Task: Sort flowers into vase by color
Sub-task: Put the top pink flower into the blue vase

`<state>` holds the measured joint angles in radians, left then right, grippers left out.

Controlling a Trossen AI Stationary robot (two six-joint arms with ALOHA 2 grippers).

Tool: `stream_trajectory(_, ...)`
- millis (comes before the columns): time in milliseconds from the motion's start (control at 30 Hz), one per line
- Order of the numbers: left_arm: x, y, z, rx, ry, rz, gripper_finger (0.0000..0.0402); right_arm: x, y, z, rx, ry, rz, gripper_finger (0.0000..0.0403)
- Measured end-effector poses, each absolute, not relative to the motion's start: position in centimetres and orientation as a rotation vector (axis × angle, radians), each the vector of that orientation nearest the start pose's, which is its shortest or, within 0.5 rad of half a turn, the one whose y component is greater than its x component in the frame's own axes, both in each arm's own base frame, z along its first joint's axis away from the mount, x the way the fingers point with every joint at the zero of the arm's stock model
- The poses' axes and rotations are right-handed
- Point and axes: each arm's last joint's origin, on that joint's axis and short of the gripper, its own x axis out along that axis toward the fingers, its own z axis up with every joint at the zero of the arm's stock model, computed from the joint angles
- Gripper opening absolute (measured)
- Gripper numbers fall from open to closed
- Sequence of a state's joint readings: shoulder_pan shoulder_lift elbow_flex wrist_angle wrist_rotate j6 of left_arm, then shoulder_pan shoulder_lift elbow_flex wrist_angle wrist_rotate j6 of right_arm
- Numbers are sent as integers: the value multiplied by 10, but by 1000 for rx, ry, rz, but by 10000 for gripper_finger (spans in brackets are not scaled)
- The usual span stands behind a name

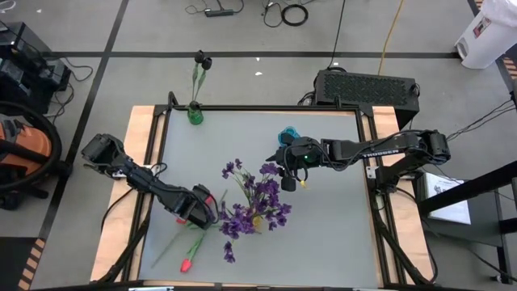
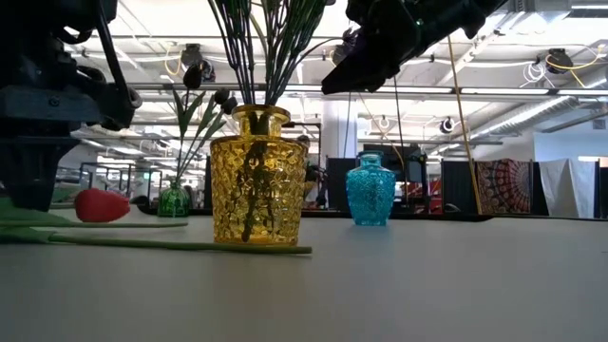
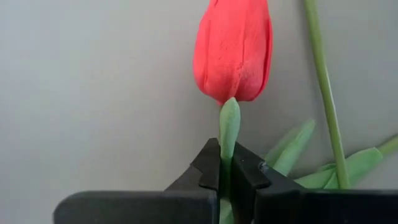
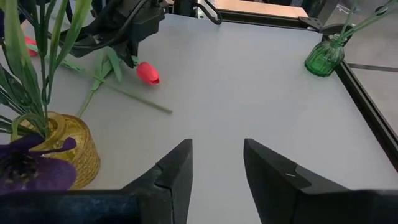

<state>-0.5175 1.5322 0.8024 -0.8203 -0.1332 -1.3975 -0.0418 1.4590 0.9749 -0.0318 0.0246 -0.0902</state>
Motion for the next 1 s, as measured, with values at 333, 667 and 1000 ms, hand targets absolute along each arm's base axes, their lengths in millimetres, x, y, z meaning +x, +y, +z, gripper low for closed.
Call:
stream_trajectory(333,212,-114,194,-510,1341,821,14,319,-14,257,-63,518,-47,135)
stream_trajectory(667,223,-115,251,-364,1222,839,15,319,-14,257,-58,519,-48,135)
stream_trajectory(1000,215,-111,277,-296,1291,895,15,319,-14,257,-59,521,-48,135)
